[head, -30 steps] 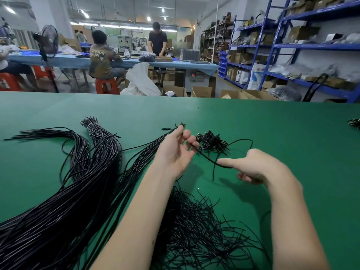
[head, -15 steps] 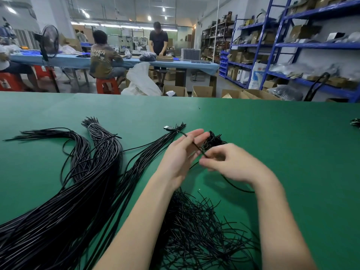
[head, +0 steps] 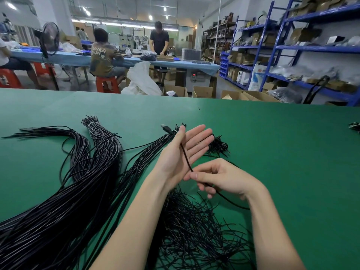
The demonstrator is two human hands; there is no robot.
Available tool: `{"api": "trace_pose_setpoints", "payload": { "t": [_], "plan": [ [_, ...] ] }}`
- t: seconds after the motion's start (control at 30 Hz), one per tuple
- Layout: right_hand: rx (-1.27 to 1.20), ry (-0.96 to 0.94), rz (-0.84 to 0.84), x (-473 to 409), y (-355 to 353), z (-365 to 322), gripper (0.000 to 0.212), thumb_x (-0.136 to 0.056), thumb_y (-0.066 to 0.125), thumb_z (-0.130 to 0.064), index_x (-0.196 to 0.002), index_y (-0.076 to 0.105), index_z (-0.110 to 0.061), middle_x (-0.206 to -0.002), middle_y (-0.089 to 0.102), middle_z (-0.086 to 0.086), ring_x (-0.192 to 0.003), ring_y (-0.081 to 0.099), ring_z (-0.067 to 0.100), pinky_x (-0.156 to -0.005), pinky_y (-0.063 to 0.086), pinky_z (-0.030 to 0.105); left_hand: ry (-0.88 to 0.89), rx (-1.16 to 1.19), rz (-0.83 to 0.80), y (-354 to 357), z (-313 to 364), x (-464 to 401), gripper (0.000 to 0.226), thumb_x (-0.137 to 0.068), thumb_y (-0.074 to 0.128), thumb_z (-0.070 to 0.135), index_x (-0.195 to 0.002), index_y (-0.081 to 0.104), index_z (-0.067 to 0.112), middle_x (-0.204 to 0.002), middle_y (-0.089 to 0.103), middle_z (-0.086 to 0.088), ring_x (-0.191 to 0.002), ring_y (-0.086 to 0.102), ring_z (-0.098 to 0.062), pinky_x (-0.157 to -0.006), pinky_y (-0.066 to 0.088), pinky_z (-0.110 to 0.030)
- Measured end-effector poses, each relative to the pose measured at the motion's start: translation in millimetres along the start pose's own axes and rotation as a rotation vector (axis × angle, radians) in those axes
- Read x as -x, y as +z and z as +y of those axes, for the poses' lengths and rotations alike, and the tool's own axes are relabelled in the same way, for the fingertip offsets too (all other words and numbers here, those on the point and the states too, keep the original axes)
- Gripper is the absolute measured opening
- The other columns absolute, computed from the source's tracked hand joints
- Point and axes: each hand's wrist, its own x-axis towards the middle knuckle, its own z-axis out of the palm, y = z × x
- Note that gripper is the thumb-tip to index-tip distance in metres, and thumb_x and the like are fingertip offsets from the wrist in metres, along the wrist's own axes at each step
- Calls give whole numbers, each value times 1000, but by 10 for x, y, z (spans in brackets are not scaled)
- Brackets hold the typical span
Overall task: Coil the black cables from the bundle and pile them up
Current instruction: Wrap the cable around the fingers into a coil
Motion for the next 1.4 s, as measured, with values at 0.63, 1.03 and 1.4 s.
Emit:
{"api": "trace_pose_setpoints", "payload": {
  "t": [0.63, 1.03, 1.4],
  "plan": [
    [34, 72, 7, 5, -16, 109, 37, -86, 67, -53, -92, 82, -21, -57, 48, -9, -54, 39, 5, -52, 37, 18, -24, 50, -95, 37, -66, 25, 61, -108, 19, 48, -137, 55, 7, -139, 61, -12, -132, 55, -22, -115, 39, -34],
    [10, 182, 74, 83, -118, 314, 41, -76, 71, -67, -77, 72, -26, -62, 48, -9, -55, 37, 8, -51, 29, 20, -48, 297, -367, -47, 151, 139, 68, -108, 19, 46, -137, 56, -3, -142, 55, -22, -137, 49, -34, -114, 39, -46],
    [789, 240, 108, -207, -500, -816, 16, -93, 67, -29, -80, 74, -21, -61, 67, -14, -46, 45, 2, -49, 36, 18, -484, -587, -292, -18, -41, 135, 74, -101, 14, 63, -130, 63, 16, -130, 68, 0, -127, 59, -14, -117, 32, -52]
  ]
}}
